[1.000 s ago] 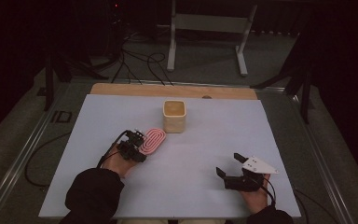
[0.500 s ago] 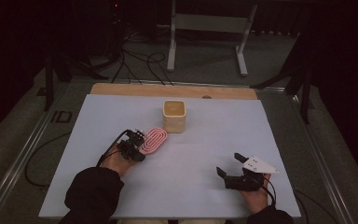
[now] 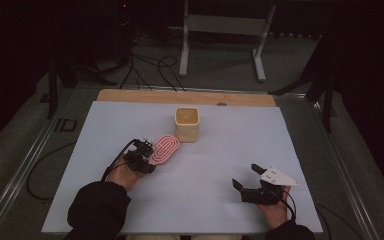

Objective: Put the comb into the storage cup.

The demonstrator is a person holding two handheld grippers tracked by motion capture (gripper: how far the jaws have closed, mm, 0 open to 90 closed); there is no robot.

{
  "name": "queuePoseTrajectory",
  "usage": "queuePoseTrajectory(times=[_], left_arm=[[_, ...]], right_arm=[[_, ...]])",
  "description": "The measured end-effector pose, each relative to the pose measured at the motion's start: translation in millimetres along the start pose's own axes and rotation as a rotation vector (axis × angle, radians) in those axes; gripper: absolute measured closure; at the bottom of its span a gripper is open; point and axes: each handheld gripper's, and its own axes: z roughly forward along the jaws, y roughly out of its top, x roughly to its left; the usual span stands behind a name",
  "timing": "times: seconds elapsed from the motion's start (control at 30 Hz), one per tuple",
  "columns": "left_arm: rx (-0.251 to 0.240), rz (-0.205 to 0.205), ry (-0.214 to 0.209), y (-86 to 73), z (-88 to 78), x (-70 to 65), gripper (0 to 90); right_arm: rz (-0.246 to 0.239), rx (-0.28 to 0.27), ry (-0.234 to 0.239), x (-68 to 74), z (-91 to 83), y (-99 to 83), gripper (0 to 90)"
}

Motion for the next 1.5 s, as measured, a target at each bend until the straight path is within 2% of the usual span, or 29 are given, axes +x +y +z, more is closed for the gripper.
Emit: queuePoseTrajectory(times=[0.23, 0.47, 0.5, 0.6, 0.7, 0.87, 1.17, 1.33, 1.5], left_arm=[[-0.04, -0.023, 0.0, -6.1, -8.5, 4.7, 70.0], [-0.108, -0.059, 0.002, -14.1, -18.5, 10.6, 70.0], [-0.119, -0.06, 0.014, -15.0, -19.3, 9.8, 70.0], [-0.139, -0.053, 0.036, -16.5, -21.0, 8.7, 69.9], [-0.163, -0.058, 0.042, -17.4, -22.2, 7.9, 69.9], [-0.192, -0.04, 0.053, -16.5, -23.9, 8.9, 69.9], [-0.268, -0.039, 0.033, -18.7, -30.7, 9.7, 69.9], [-0.29, -0.013, 0.029, -19.1, -29.5, 4.8, 69.9], [-0.309, -0.006, 0.037, -21.4, -30.1, 3.1, 69.9]], right_arm=[[0.0, 0.001, 0.001, 0.2, 0.3, 0.0, 9.0], [0.0, 0.003, 0.003, 0.1, 0.5, -0.1, 9.0], [-0.001, 0.004, 0.002, 0.2, 0.6, -0.2, 9.0], [0.0, 0.005, 0.001, 0.1, 0.9, -0.2, 9.0], [0.0, 0.005, 0.001, 0.0, 0.8, -0.3, 9.0], [0.001, 0.006, 0.004, -0.7, 1.1, -0.7, 9.0], [0.003, 0.012, 0.0, -1.0, 2.4, -1.4, 9.0], [0.002, 0.016, 0.003, -1.1, 3.1, -1.5, 9.0], [0.003, 0.01, 0.007, -1.2, 2.1, -0.6, 9.0]])
